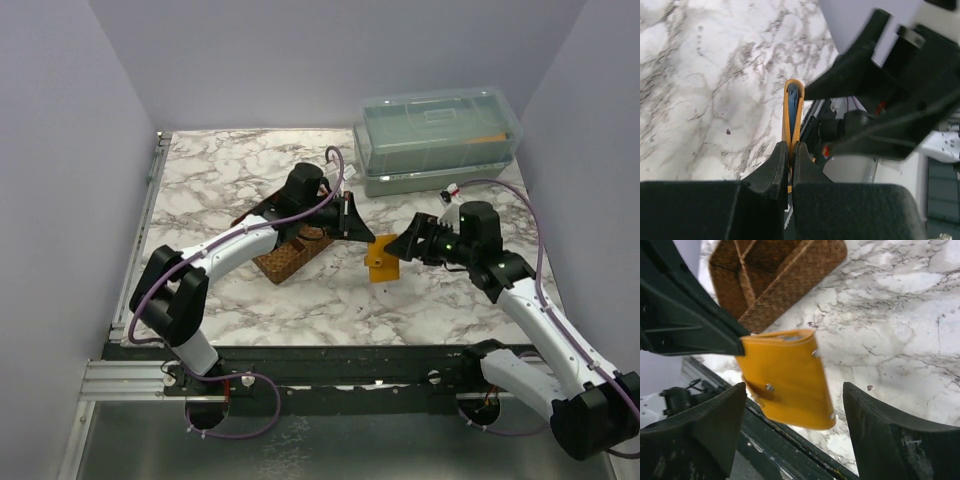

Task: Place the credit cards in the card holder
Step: Turn over the card holder.

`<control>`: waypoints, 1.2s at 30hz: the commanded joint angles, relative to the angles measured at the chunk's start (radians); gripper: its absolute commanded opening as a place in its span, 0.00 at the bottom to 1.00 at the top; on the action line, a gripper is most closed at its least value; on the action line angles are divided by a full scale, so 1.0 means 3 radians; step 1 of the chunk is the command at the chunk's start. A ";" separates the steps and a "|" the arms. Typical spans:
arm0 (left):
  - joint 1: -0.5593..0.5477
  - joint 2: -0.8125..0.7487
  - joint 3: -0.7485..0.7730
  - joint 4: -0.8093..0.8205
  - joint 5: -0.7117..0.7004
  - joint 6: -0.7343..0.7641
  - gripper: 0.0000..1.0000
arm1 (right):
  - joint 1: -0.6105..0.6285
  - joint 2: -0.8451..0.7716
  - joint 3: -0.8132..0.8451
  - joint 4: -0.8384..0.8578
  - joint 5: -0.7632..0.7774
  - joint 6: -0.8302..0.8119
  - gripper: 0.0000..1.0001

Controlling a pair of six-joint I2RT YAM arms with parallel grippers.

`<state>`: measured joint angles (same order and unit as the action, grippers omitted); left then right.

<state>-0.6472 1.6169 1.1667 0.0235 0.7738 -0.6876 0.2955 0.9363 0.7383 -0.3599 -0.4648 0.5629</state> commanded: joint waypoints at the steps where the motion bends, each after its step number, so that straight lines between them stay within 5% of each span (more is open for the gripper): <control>1: 0.0010 0.0138 0.0128 -0.0208 -0.0487 -0.0455 0.00 | 0.0412 0.0116 0.0132 -0.0399 0.1031 -0.0056 0.81; 7: 0.0010 0.0180 0.0135 -0.0296 -0.0625 -0.0553 0.00 | 0.1165 0.0445 0.0316 -0.0565 0.1950 0.0030 0.80; 15: 0.0011 0.0193 0.0243 -0.0784 -0.1151 -0.0964 0.00 | 0.1915 0.0753 0.0331 -0.0346 0.2360 -0.0103 0.80; 24: 0.0007 0.0306 0.0424 -0.1232 -0.1275 -0.1167 0.00 | 0.2516 0.1762 0.0990 -0.1109 0.4100 0.0384 0.79; 29: 0.0005 0.0326 0.0455 -0.1349 -0.1302 -0.1199 0.00 | 0.2539 0.1978 0.1100 -0.1131 0.4222 0.0261 0.76; 33: 0.0000 0.0343 0.0483 -0.1475 -0.1382 -0.1132 0.00 | 0.2538 0.1931 0.0972 -0.0852 0.4199 0.0128 0.61; 36: 0.0002 0.0350 0.0491 -0.1509 -0.1346 -0.1146 0.00 | 0.2538 0.1861 0.0891 -0.0654 0.4117 -0.0021 0.66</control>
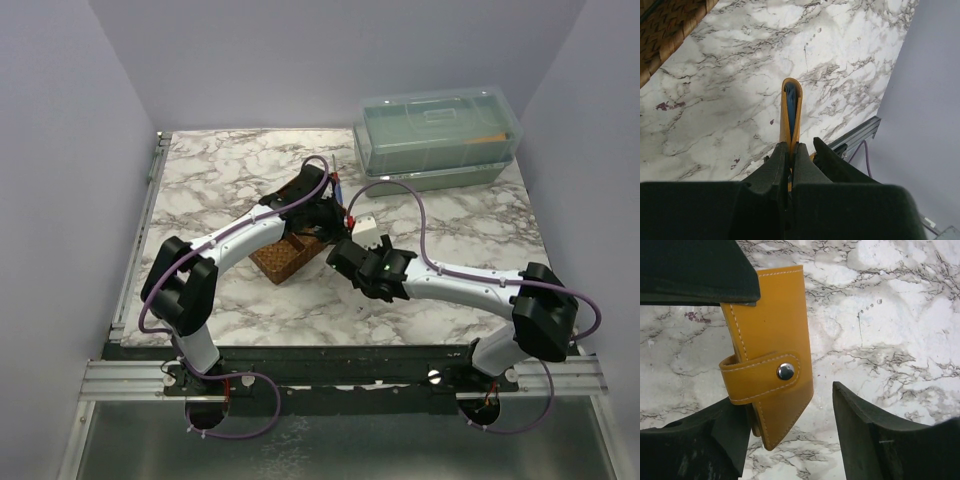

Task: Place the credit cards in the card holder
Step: Turn over the card holder.

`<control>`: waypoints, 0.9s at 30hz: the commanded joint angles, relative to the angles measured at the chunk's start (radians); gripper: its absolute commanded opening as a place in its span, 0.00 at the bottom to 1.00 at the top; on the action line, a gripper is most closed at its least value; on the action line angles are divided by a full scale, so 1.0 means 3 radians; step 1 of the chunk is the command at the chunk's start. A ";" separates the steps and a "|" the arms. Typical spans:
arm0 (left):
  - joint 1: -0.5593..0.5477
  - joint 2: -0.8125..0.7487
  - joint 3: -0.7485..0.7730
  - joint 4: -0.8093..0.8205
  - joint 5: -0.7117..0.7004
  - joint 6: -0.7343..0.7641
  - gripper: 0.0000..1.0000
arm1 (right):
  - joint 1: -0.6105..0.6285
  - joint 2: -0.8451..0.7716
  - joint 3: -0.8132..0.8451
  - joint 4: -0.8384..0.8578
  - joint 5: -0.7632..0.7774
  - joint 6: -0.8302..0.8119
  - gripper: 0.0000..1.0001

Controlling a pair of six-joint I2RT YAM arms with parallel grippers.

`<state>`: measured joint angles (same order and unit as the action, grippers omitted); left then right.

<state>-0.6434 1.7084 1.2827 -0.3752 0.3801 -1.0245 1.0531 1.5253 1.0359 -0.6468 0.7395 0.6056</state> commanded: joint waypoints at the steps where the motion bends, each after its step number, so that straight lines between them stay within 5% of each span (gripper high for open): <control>1: -0.0012 0.0043 0.0109 -0.0184 -0.0019 -0.0033 0.00 | 0.0013 -0.0126 -0.0136 0.0369 0.0087 -0.0191 0.65; 3: -0.0009 0.0039 0.0120 -0.0188 -0.0016 -0.0039 0.00 | 0.0013 -0.0181 -0.0226 0.0527 0.0078 -0.0259 0.46; 5: -0.0013 0.0021 0.0119 -0.0197 -0.0068 -0.0038 0.00 | 0.0013 -0.0237 -0.0326 0.0627 0.0092 -0.0262 0.16; 7: -0.0011 0.0001 0.0108 -0.0203 -0.0108 -0.0036 0.00 | 0.0008 -0.0317 -0.0441 0.0742 0.0076 -0.0257 0.02; 13: -0.0004 0.0022 0.0174 -0.0201 -0.0005 0.0167 0.01 | -0.0192 -0.1055 -0.1232 0.1833 -0.0672 -0.0452 0.00; 17: 0.0008 0.0068 0.0208 -0.0201 0.0128 0.0580 0.47 | -0.0451 -0.1454 -0.1608 0.2047 -0.1191 -0.0309 0.00; 20: 0.0006 0.0038 0.0161 -0.0185 0.0107 0.0837 0.70 | -0.0633 -0.1674 -0.1845 0.2178 -0.1601 -0.0102 0.00; 27: 0.0009 -0.0393 -0.0290 0.0349 0.0098 0.1000 0.94 | -0.1249 -0.2231 -0.2321 0.2724 -0.2679 0.0471 0.00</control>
<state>-0.6407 1.6905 1.2770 -0.3744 0.3943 -0.7902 0.7761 0.9451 0.3946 0.0040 0.2024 0.6231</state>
